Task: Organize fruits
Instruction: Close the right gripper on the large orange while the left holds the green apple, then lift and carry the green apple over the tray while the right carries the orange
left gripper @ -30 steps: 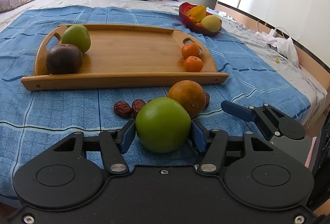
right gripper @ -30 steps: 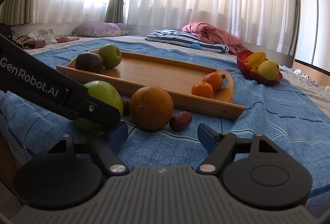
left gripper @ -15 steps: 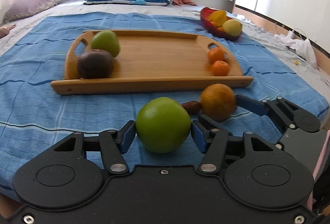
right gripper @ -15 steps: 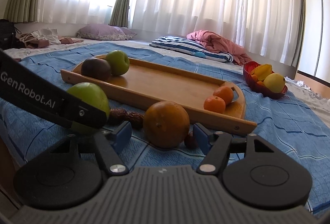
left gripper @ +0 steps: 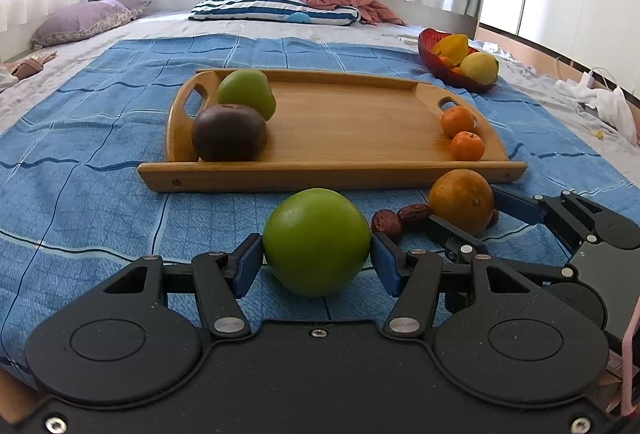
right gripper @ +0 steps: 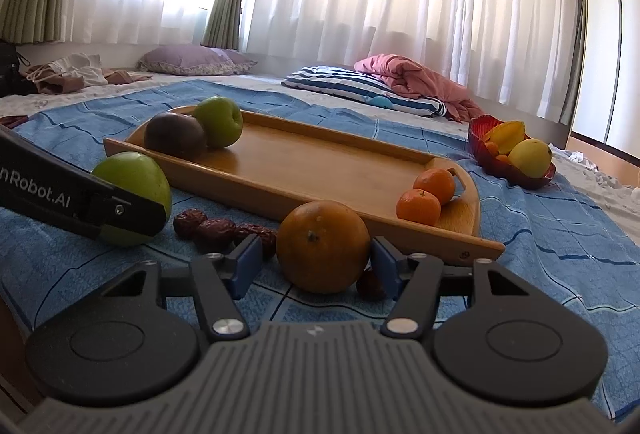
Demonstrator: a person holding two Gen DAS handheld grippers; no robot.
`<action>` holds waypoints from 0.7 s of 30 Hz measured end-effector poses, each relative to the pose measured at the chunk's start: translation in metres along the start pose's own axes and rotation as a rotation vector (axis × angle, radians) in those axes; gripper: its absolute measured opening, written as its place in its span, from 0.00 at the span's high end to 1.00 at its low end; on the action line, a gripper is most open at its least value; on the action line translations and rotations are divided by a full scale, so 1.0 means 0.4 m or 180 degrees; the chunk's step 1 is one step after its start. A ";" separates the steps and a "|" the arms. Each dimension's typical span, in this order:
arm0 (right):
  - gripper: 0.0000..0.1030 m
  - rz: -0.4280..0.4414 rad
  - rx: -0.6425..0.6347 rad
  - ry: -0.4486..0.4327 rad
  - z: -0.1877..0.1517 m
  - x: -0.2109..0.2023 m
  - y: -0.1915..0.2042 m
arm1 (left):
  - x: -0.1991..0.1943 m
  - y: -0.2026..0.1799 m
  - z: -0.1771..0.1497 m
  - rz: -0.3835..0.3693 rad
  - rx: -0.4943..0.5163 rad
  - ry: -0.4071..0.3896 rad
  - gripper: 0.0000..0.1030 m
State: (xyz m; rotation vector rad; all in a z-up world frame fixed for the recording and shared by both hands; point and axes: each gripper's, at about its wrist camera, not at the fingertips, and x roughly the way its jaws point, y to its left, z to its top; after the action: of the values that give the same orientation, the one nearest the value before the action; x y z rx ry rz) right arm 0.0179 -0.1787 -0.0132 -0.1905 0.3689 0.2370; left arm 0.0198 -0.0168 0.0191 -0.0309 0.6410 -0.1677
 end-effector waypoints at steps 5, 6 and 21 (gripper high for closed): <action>0.36 -0.0024 0.0010 0.0011 0.003 0.010 0.004 | 0.008 -0.011 -0.009 0.0045 0.0076 -0.0070 0.45; 0.36 -0.0030 0.0012 0.0013 0.002 0.013 0.004 | 0.009 -0.018 -0.013 0.0078 0.0101 -0.0101 0.45; 0.46 -0.0081 0.0036 0.0021 0.001 0.042 -0.004 | 0.030 -0.045 -0.031 0.0097 0.0194 -0.0152 0.47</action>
State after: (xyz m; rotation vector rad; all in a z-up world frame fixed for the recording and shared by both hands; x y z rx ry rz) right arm 0.0336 -0.1769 -0.0188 -0.1846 0.3741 0.2092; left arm 0.0192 -0.0361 0.0032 0.0336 0.5880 -0.1565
